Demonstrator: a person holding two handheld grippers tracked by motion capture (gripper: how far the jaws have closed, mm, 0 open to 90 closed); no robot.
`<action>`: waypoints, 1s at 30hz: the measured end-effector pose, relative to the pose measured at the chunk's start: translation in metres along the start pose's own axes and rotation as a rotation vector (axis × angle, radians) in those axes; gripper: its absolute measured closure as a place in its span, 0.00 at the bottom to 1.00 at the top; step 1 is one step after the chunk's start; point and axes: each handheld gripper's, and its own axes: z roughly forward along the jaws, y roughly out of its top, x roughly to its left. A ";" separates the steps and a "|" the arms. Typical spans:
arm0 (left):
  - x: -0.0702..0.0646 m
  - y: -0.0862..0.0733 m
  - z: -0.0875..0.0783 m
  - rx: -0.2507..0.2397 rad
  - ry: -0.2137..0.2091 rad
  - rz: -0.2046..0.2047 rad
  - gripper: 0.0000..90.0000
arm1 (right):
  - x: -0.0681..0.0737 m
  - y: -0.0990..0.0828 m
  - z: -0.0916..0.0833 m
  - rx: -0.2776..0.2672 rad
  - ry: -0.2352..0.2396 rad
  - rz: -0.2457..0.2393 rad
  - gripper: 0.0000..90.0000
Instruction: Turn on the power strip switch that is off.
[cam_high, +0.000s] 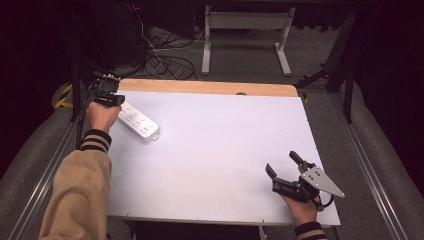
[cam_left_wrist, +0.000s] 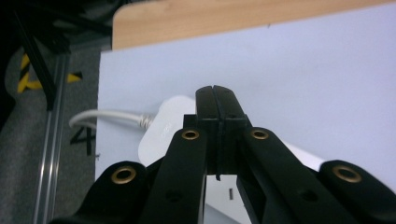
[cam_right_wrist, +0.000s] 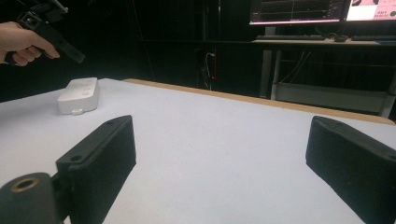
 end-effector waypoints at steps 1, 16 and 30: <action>0.000 -0.001 0.007 0.026 -0.009 -0.001 1.00 | 0.001 -0.001 0.001 0.005 0.005 0.000 0.10; 0.005 -0.005 0.040 0.065 -0.021 -0.022 1.00 | 0.003 -0.002 0.011 0.019 0.026 0.007 0.10; 0.000 -0.007 0.043 0.043 0.005 0.007 1.00 | 0.001 -0.002 0.013 0.020 0.027 0.013 0.10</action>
